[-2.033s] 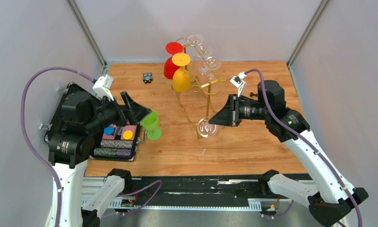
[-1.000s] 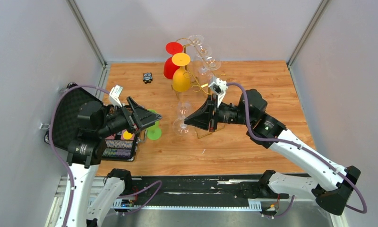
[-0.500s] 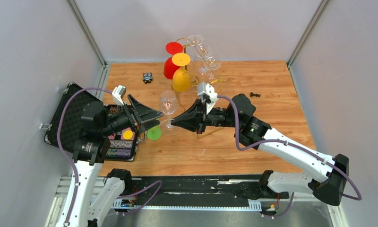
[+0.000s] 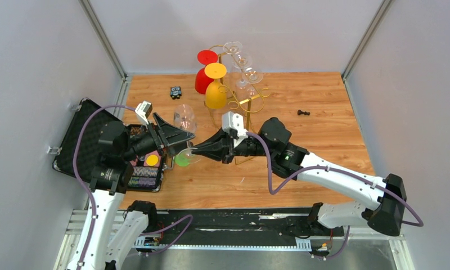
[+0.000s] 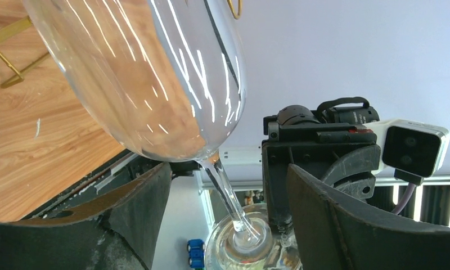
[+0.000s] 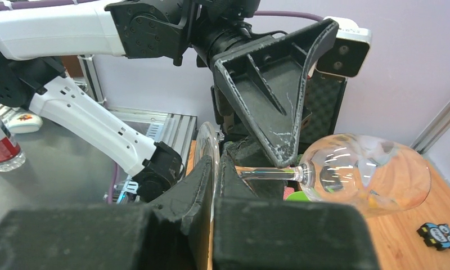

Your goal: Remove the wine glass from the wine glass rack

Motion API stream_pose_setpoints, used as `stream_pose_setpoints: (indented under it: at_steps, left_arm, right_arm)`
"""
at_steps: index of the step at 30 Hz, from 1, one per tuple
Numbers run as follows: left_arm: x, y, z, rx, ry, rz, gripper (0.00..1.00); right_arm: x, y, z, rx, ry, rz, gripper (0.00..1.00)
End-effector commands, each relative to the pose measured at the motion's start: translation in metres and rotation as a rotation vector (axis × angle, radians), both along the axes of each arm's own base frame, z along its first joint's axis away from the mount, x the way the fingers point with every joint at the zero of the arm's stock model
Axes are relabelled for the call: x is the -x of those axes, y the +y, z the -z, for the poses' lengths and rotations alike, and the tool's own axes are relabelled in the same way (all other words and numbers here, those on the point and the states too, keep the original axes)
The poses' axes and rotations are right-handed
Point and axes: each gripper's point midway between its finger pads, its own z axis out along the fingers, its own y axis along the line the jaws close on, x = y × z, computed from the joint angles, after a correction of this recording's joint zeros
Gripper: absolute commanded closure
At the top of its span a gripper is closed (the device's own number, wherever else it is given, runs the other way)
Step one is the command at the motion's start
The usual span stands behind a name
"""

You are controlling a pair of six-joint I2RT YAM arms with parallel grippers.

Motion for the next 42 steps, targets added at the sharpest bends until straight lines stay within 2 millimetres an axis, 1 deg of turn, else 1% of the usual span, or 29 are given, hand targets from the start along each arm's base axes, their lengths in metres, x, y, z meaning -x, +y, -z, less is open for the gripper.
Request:
stream_pose_setpoints:
  at_steps: [1,2,3,5,10,12,13,14,15,16,17,18,19,20,22,23,24,27,31,36,40,41,42]
  left_arm:
    - [0.004,-0.002,-0.011,0.029,-0.047,0.027,0.21]
    - [0.004,-0.002,-0.011,0.032,-0.045,0.028,0.25]
    - [0.004,-0.002,-0.012,0.035,-0.048,0.03,0.27]
    - [0.004,-0.002,-0.013,0.039,-0.049,0.033,0.37]
    - [0.004,-0.003,-0.013,0.044,-0.049,0.038,0.52]
    - [0.004,-0.003,-0.013,0.046,-0.049,0.039,0.59]
    - [0.004,-0.003,-0.013,0.046,-0.05,0.04,0.64]
    - [0.005,-0.003,-0.013,0.046,-0.051,0.042,0.66]
    - [0.005,-0.003,-0.013,0.046,-0.051,0.042,0.72]
    - [0.005,-0.003,-0.013,0.046,-0.051,0.043,0.75]
    - [0.005,-0.003,-0.012,0.045,-0.048,0.043,0.82]
    - [0.005,-0.003,-0.012,0.045,-0.05,0.045,0.87]
    - [0.005,-0.003,-0.012,0.044,-0.052,0.046,0.97]
    - [0.005,-0.003,-0.012,0.043,-0.053,0.047,1.0]
    - [0.005,-0.003,-0.011,0.038,-0.057,0.048,1.0]
    - [0.005,-0.003,-0.01,0.033,-0.062,0.048,1.0]
    - [0.004,-0.003,-0.009,0.03,-0.058,0.047,1.0]
    - [0.003,-0.003,-0.006,0.016,-0.067,0.05,1.0]
    - [0.003,-0.004,-0.002,-0.012,-0.087,0.067,1.0]
    - [0.003,-0.004,0.0,-0.068,-0.164,0.106,1.0]
    - [0.005,-0.005,0.006,-0.11,-0.219,0.146,1.0]
    - [0.007,-0.005,0.009,-0.118,-0.219,0.163,1.0]
    - [0.008,-0.005,0.01,-0.139,-0.259,0.177,1.0]
  right_arm:
    - [0.001,0.002,-0.033,-0.125,-0.185,0.037,1.0]
    - [0.002,0.003,-0.032,-0.123,-0.196,0.044,1.0]
    - [0.002,0.004,-0.031,-0.122,-0.204,0.05,1.0]
    - [0.0,0.005,-0.03,-0.121,-0.216,0.07,1.0]
    - [-0.002,0.007,-0.027,-0.11,-0.244,0.1,1.0]
    - [-0.002,0.009,-0.025,-0.104,-0.257,0.115,1.0]
    - [-0.002,0.01,-0.024,-0.1,-0.264,0.122,1.0]
    - [-0.003,0.011,-0.023,-0.095,-0.27,0.13,1.0]
    - [-0.003,0.011,-0.022,-0.091,-0.274,0.136,1.0]
    - [-0.004,0.011,-0.021,-0.088,-0.277,0.142,1.0]
    - [-0.003,0.011,-0.021,-0.087,-0.278,0.146,1.0]
    - [-0.004,0.01,-0.02,-0.085,-0.278,0.149,1.0]
    - [-0.003,0.009,-0.02,-0.084,-0.279,0.148,1.0]
    - [-0.003,0.009,-0.02,-0.081,-0.278,0.149,1.0]
    - [-0.003,0.006,-0.022,-0.08,-0.276,0.155,1.0]
    - [-0.002,0.005,-0.023,-0.075,-0.274,0.156,0.97]
    - [-0.002,0.004,-0.023,-0.066,-0.272,0.155,0.91]
    - [0.001,-0.002,-0.025,-0.044,-0.27,0.151,0.68]
    - [0.006,-0.016,-0.029,-0.027,-0.272,0.156,0.52]
    - [0.005,-0.038,-0.036,-0.004,-0.259,0.205,0.41]
    - [-0.006,-0.05,-0.039,0.035,-0.209,0.281,0.35]
    - [-0.008,-0.053,-0.036,0.061,-0.188,0.292,0.34]
    - [-0.01,-0.055,-0.035,0.077,-0.162,0.3,0.33]
